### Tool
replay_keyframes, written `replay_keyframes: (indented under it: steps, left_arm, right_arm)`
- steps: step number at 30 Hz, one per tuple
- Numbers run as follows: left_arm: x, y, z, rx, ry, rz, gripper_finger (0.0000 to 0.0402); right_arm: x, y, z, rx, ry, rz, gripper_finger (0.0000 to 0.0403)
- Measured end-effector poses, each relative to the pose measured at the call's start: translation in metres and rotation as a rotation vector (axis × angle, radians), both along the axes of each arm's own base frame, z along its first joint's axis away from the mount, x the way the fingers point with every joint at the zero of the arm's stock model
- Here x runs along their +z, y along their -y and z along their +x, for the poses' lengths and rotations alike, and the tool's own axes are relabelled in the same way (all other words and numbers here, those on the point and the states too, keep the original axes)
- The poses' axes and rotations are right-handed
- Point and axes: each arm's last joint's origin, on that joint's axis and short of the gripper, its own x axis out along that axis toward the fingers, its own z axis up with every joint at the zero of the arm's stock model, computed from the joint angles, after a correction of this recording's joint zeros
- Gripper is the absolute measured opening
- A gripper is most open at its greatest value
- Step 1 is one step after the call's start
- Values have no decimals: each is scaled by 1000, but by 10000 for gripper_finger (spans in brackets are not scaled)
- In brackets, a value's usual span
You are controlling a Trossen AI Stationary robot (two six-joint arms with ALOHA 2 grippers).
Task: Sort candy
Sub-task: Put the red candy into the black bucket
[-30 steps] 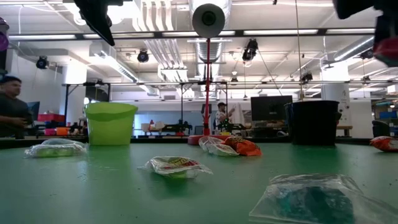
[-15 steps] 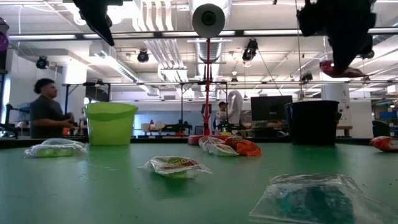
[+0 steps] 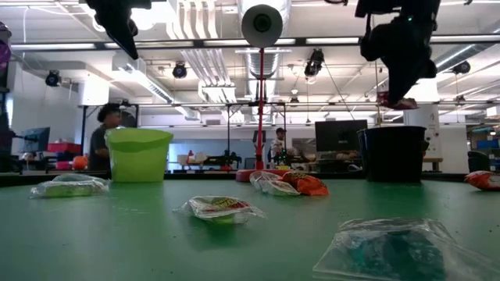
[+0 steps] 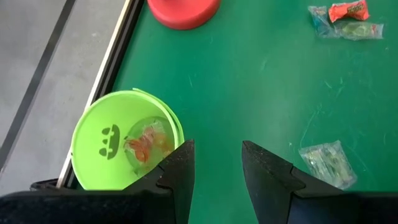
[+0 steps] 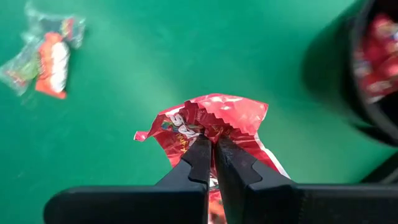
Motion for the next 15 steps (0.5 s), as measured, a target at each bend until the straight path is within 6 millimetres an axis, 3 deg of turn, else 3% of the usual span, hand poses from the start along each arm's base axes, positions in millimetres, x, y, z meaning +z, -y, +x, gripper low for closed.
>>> replay_keyframes:
  steps: [15]
  left_arm:
    - [0,0,0,48,9,-28,116]
  right_arm:
    - [27,75,-30,-103,20,-139,8]
